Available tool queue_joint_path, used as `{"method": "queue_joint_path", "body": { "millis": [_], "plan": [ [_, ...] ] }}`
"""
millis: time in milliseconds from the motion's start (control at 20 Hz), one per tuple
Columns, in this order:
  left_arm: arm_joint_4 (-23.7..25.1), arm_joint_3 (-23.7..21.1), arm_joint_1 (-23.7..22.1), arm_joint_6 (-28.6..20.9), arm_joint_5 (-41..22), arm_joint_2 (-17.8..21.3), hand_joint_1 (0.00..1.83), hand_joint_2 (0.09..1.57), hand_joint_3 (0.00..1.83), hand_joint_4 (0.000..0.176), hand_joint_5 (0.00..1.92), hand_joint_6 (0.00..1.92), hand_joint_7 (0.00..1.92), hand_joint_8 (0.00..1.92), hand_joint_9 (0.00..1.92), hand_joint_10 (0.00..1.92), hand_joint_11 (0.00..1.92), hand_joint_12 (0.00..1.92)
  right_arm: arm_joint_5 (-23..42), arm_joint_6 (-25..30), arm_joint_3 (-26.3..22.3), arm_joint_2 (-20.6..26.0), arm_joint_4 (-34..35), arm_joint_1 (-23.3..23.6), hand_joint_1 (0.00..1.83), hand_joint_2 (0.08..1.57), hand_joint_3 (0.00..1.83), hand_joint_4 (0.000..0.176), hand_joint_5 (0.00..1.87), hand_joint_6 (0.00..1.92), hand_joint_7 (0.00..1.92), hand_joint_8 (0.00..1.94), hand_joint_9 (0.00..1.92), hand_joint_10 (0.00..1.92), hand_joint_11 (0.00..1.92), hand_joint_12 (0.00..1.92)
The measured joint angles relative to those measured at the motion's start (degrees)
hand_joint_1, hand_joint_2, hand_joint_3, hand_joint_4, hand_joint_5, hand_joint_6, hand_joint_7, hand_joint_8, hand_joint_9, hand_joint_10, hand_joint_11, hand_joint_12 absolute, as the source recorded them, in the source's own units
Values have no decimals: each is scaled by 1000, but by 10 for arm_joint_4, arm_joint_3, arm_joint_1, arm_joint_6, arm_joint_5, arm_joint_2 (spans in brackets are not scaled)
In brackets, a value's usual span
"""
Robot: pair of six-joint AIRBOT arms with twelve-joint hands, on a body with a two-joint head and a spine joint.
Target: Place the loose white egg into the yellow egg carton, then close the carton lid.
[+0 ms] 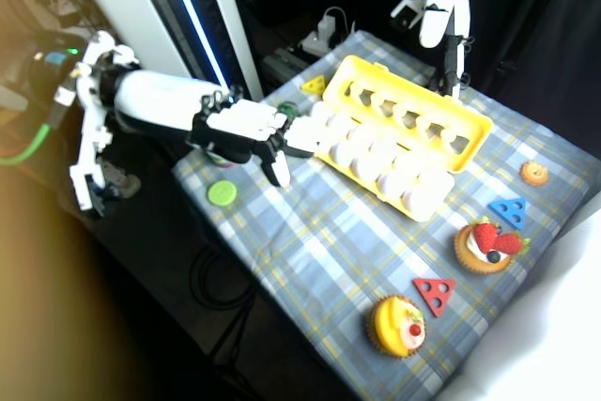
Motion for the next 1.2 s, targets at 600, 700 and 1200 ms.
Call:
{"method": "queue_joint_path", "body": {
  "millis": [600,700,1200],
  "plan": [
    [-10,-13,-7,-10,-93,-2,0,1258,0,7,0,0,0,0,546,16,304,1114,0,0,0,-2,0,0,585,1305,0,0,0,0,0,0,0,0,0,976],
    [-10,-20,-14,-1,-101,2,0,1250,0,13,0,0,0,0,551,16,275,1199,0,0,0,-2,0,0,586,1305,0,0,0,0,0,0,0,0,0,838],
    [59,-12,-109,11,-109,-23,0,1283,0,1,0,0,0,0,455,11,308,1251,0,0,0,-2,2,0,667,1309,0,0,0,0,0,0,0,0,0,1125]
  ]
}}
